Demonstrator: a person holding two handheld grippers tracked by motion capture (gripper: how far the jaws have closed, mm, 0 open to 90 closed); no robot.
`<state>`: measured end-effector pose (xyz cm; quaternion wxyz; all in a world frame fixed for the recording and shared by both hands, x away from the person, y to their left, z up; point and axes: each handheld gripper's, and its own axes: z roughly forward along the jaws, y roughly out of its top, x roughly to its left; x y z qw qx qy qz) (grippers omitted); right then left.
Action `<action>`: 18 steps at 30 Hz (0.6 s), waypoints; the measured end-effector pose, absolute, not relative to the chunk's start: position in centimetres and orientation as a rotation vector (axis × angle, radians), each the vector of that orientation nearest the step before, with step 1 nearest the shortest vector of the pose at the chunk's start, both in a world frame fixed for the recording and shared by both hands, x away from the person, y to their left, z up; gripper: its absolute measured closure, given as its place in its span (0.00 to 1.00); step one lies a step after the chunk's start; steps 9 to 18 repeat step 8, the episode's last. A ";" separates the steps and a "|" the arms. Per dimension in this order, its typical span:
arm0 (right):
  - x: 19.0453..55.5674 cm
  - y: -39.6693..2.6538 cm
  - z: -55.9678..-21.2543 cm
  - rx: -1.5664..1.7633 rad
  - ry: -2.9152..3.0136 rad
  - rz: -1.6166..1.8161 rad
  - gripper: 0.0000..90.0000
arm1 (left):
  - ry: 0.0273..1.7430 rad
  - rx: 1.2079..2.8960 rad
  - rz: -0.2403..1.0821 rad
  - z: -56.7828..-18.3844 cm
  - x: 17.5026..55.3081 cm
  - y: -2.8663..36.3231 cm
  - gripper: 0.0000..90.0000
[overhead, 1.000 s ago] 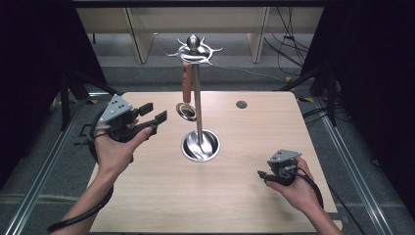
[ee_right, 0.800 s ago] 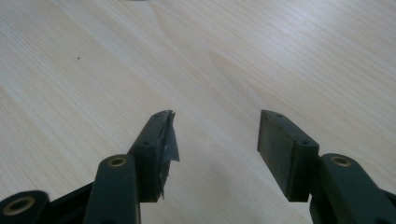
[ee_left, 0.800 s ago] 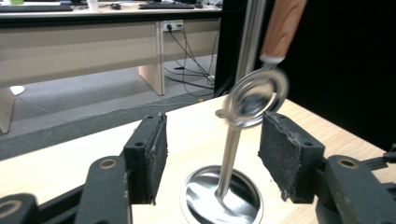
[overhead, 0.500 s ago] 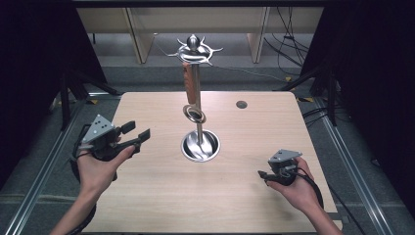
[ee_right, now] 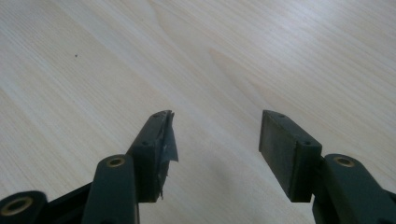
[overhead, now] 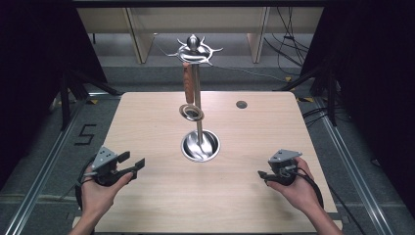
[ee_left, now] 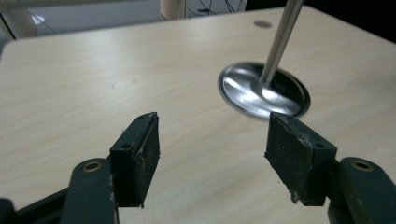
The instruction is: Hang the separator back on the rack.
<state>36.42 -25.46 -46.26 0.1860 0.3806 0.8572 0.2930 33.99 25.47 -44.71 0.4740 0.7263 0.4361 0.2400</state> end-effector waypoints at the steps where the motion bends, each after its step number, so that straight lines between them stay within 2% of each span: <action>1: 36.5 -25.5 -46.3 1.071 2.415 0.825 0.50 | 1.101 1.767 0.575 -44.8 33.9 25.3 0.38; 18: 36.3 -25.3 -46.6 1.090 2.397 0.862 0.52 | 1.094 1.775 0.565 -45.1 34.7 25.7 0.37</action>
